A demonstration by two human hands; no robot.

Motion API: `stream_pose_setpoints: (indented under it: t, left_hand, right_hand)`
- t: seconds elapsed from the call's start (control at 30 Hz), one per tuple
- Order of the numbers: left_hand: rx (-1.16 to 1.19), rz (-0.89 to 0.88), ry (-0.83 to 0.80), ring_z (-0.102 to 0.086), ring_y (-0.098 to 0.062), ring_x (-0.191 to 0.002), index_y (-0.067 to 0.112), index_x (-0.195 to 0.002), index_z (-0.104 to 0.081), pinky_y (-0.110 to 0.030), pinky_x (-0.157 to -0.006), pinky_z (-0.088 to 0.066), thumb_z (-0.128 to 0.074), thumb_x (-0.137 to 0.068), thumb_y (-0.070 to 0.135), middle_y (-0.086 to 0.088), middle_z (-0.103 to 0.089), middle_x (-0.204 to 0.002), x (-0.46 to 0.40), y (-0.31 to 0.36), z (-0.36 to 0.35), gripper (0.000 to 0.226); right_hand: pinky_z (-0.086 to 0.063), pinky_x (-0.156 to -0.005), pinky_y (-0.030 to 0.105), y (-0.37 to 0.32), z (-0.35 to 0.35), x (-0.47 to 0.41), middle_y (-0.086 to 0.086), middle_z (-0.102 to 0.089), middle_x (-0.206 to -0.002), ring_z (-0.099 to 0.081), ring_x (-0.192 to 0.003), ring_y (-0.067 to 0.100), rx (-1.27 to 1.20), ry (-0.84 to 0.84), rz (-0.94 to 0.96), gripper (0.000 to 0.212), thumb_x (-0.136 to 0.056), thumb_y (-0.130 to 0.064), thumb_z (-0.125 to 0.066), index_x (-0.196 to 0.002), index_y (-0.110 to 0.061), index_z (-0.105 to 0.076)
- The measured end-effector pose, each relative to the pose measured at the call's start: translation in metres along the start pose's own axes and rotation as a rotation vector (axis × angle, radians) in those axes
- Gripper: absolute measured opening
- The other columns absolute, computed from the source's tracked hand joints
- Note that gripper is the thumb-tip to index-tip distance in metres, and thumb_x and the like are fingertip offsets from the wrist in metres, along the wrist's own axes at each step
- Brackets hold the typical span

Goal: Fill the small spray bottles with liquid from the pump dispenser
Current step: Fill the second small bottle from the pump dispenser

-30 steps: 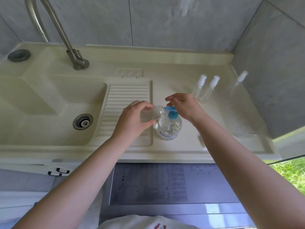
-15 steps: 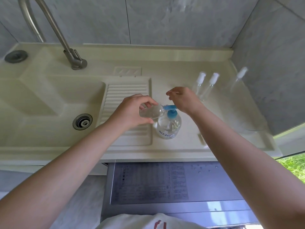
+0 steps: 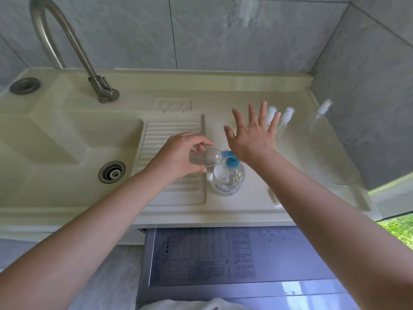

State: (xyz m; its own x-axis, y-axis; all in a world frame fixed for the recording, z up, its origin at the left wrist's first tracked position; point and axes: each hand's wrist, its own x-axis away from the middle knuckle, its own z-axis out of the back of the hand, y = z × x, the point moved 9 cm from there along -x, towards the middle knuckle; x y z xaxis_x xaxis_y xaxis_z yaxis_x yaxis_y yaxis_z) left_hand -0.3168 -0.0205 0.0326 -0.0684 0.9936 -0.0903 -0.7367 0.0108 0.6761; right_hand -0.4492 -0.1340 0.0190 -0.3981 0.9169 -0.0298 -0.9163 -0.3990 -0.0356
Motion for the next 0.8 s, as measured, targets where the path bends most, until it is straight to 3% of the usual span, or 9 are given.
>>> stream_pose_setpoints:
  t: [0.3,0.47,0.8]
  left_hand:
    - [0.008,0.024,-0.005,-0.061,-0.005,-0.089,0.029,-0.11,-0.071,-0.001,-0.075,-0.04,-0.093,-0.06,0.016,0.01,-0.061,-0.099,0.002,-0.008,-0.005,0.057]
    - [-0.013,0.024,0.012,-0.062,-0.007,-0.089,0.027,-0.11,-0.071,-0.001,-0.074,-0.04,-0.093,-0.058,0.017,0.016,-0.058,-0.096,0.003,-0.009,-0.004,0.057]
    - [-0.029,0.011,0.016,-0.062,-0.009,-0.088,0.026,-0.111,-0.072,0.0,-0.074,-0.039,-0.093,-0.057,0.015,0.009,-0.061,-0.097,0.005,-0.01,-0.004,0.058]
  right_hand:
    - [0.014,-0.118,0.062,0.003,-0.013,0.0,0.012,0.007,-0.167,0.022,-0.151,0.034,-0.069,-0.057,-0.02,0.058,-0.104,-0.046,-0.017,-0.16,-0.034,-0.009]
    - [0.012,-0.118,0.063,0.0,0.005,0.002,0.013,0.006,-0.167,0.019,-0.152,0.036,-0.04,0.077,-0.005,0.06,-0.104,-0.05,-0.018,-0.16,-0.031,-0.006]
    - [0.011,-0.118,0.063,0.003,-0.005,0.007,0.013,0.004,-0.168,0.016,-0.152,0.036,-0.076,0.059,-0.039,0.059,-0.105,-0.046,-0.02,-0.16,-0.031,-0.005]
